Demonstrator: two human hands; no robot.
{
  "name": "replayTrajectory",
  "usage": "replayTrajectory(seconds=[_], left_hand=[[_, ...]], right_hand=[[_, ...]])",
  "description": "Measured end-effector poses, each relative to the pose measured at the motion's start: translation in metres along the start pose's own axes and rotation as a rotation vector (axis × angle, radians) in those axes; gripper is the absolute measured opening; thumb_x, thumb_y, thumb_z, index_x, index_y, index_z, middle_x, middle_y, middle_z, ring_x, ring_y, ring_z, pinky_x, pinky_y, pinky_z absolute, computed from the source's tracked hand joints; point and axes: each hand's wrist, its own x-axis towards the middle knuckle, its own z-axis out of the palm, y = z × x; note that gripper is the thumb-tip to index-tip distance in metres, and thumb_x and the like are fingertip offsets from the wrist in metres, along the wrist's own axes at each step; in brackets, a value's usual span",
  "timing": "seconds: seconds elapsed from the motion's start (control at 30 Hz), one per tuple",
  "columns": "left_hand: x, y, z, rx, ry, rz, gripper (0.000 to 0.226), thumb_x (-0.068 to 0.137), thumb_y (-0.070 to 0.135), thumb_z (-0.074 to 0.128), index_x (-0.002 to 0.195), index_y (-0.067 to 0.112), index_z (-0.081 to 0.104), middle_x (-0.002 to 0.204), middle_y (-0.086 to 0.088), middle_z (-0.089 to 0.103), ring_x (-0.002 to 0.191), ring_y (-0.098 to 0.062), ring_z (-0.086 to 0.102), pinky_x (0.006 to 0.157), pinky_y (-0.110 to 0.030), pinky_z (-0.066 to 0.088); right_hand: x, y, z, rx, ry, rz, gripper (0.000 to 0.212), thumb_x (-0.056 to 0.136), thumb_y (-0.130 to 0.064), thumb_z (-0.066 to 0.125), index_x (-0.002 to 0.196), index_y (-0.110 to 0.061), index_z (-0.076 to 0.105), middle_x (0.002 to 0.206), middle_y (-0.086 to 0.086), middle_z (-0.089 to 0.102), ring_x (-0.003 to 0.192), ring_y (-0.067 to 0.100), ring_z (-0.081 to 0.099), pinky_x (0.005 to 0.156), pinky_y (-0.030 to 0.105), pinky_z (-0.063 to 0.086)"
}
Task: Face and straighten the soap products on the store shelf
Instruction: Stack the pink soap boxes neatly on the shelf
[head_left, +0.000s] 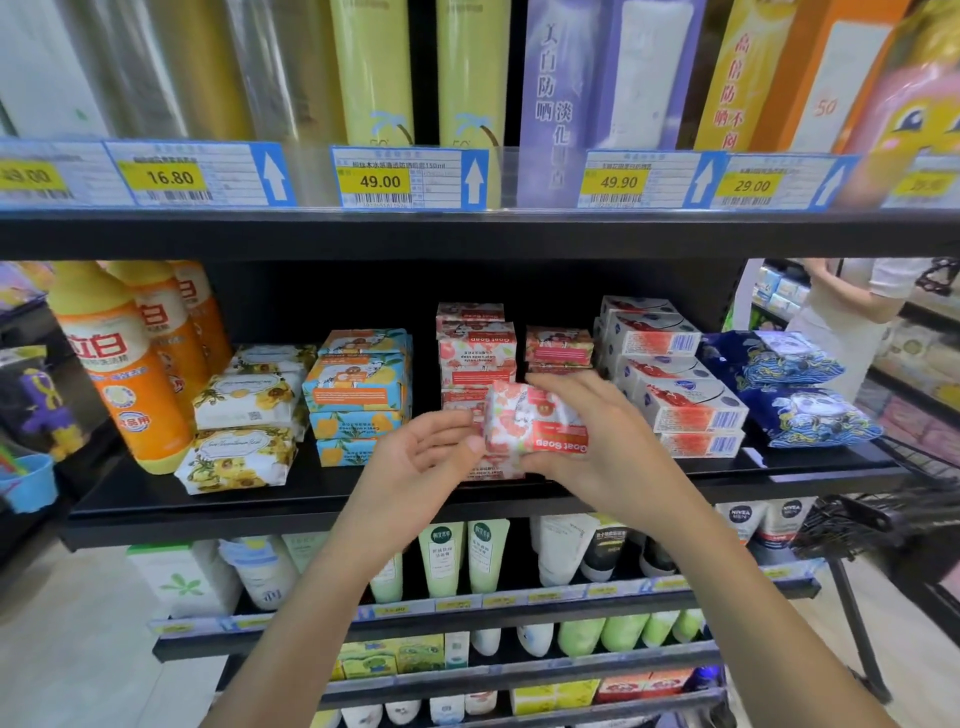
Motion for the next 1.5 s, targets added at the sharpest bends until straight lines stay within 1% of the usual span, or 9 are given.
replayTrajectory(seconds=[0.17, 0.4, 0.53, 0.73, 0.9, 1.0, 1.17, 1.27, 1.5], left_hand=[[0.0, -0.033, -0.013, 0.622, 0.103, 0.206, 0.05, 0.092, 0.047, 0.067, 0.139, 0.032, 0.058, 0.129, 0.021, 0.062, 0.122, 0.003, 0.055, 0.108, -0.031, 0.046], [0.003, -0.057, -0.014, 0.9, 0.074, 0.173, 0.072, 0.092, 0.054, 0.066, 0.152, 0.024, 0.043, 0.147, 0.005, 0.051, 0.138, -0.014, 0.044, 0.111, -0.031, 0.039], [0.003, -0.067, -0.016, 0.894, 0.059, 0.198, 0.07, 0.092, 0.051, 0.067, 0.151, 0.02, 0.046, 0.145, 0.004, 0.053, 0.136, -0.015, 0.046, 0.111, -0.028, 0.037], [0.002, -0.075, -0.018, 0.874, 0.081, 0.22, 0.063, 0.09, 0.043, 0.074, 0.143, 0.015, 0.057, 0.141, 0.001, 0.059, 0.134, -0.018, 0.05, 0.106, -0.023, 0.032], [0.003, -0.084, -0.02, 0.888, 0.108, 0.234, 0.054, 0.083, 0.042, 0.08, 0.127, 0.012, 0.071, 0.128, -0.001, 0.069, 0.123, -0.022, 0.06, 0.1, -0.029, 0.04], [0.004, -0.084, -0.019, 0.897, 0.119, 0.239, 0.053, 0.084, 0.044, 0.079, 0.126, 0.012, 0.072, 0.13, 0.0, 0.068, 0.126, -0.02, 0.057, 0.103, -0.027, 0.037], [0.004, -0.083, -0.02, 0.877, 0.123, 0.241, 0.055, 0.086, 0.048, 0.076, 0.13, 0.015, 0.07, 0.134, 0.003, 0.065, 0.129, -0.015, 0.054, 0.104, -0.023, 0.034], [0.004, -0.084, -0.021, 0.871, 0.127, 0.25, 0.055, 0.086, 0.048, 0.076, 0.129, 0.015, 0.07, 0.133, 0.003, 0.066, 0.128, -0.015, 0.054, 0.103, -0.023, 0.035], [0.003, -0.086, -0.021, 0.863, 0.125, 0.269, 0.054, 0.086, 0.048, 0.075, 0.129, 0.015, 0.07, 0.132, 0.004, 0.066, 0.126, -0.011, 0.053, 0.102, -0.021, 0.036]], right_hand=[[0.029, 0.02, -0.027, -0.177, -0.042, 0.134, 0.077, 0.086, -0.038, 0.08, 0.152, -0.024, 0.042, 0.145, -0.001, 0.047, 0.137, 0.022, 0.041, 0.111, 0.04, 0.039], [0.089, 0.055, -0.028, -0.473, -0.154, 0.219, 0.076, 0.09, -0.04, 0.076, 0.154, -0.021, 0.039, 0.157, 0.011, 0.043, 0.148, 0.036, 0.031, 0.121, 0.047, 0.028], [0.108, 0.068, -0.021, -0.455, -0.22, 0.23, 0.075, 0.093, -0.035, 0.073, 0.156, -0.018, 0.036, 0.158, 0.01, 0.041, 0.151, 0.034, 0.028, 0.125, 0.048, 0.02], [0.111, 0.08, -0.01, -0.348, -0.282, 0.269, 0.079, 0.094, -0.034, 0.072, 0.159, -0.016, 0.032, 0.162, 0.011, 0.037, 0.15, 0.032, 0.032, 0.121, 0.044, 0.032], [0.108, 0.081, -0.007, -0.321, -0.181, 0.272, 0.063, 0.093, -0.026, 0.074, 0.15, -0.018, 0.048, 0.157, 0.015, 0.038, 0.144, 0.035, 0.037, 0.117, 0.04, 0.034], [0.108, 0.071, -0.004, -0.33, -0.136, 0.211, 0.062, 0.092, -0.029, 0.075, 0.147, -0.017, 0.051, 0.151, 0.012, 0.042, 0.14, 0.034, 0.041, 0.114, 0.04, 0.037], [0.121, 0.043, 0.008, -0.112, -0.07, 0.112, 0.076, 0.087, -0.041, 0.079, 0.152, -0.022, 0.046, 0.154, 0.007, 0.044, 0.142, 0.029, 0.042, 0.116, 0.043, 0.038], [0.133, 0.031, 0.013, -0.063, -0.129, 0.153, 0.084, 0.087, -0.045, 0.078, 0.156, -0.02, 0.037, 0.156, 0.006, 0.044, 0.144, 0.028, 0.041, 0.116, 0.041, 0.037], [0.144, 0.027, 0.024, -0.01, -0.187, 0.238, 0.077, 0.088, -0.04, 0.078, 0.152, -0.015, 0.043, 0.146, 0.005, 0.056, 0.133, 0.027, 0.055, 0.103, 0.031, 0.043]])
